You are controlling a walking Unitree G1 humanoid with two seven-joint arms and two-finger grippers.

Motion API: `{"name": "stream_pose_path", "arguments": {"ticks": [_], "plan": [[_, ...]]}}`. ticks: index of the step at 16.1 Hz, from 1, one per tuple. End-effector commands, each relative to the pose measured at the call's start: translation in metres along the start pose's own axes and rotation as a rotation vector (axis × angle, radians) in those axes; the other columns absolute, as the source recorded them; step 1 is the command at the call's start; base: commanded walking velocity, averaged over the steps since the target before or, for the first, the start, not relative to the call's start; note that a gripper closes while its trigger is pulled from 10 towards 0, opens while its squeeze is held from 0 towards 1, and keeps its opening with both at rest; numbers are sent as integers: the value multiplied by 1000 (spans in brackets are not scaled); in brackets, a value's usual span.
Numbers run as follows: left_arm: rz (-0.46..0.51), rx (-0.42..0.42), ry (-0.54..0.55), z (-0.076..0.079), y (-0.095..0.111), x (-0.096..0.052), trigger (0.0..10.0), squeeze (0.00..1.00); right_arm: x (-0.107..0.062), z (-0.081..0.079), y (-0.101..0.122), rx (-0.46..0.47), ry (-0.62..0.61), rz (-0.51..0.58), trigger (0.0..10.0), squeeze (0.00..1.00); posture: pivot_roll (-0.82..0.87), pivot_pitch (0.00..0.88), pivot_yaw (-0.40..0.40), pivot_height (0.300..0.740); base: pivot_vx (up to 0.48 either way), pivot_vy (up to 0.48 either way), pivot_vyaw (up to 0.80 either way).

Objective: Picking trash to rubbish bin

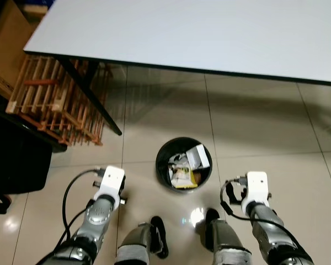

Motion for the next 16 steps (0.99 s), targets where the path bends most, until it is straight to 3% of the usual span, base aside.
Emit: {"name": "stream_pose_path", "arguments": {"ticks": [1, 10, 16], "plan": [[-29, -2, 23, -4, -15, -7, 10000, 0, -6, -5, -18, 19, 6, -45, 10000, 0, 8, 247, 143, 740, 0, 0, 0], [-93, 0, 75, -7, -65, -42, 10000, 0, -24, -23, -50, 7, 63, -89, 10000, 0, 44, 327, 106, 740, 0, 0, 0], [-73, -21, 65, 7, -60, -37, 10000, 0, -23, -17, -46, -14, 73, -76, 10000, 0, 27, 308, 43, 740, 0, 0, 0]]}}
Point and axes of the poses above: a point about 5 cm out from each wrist's last joint towards the gripper, its own x axis pointing out of the wrist towards the gripper, its own y axis along the axis of the wrist's last joint, z = x × y, the point moved 5 cm from there along x, pointing out of the wrist towards the gripper, and after that the axes turned 14 degrees about -x, right-handed, at the moved point
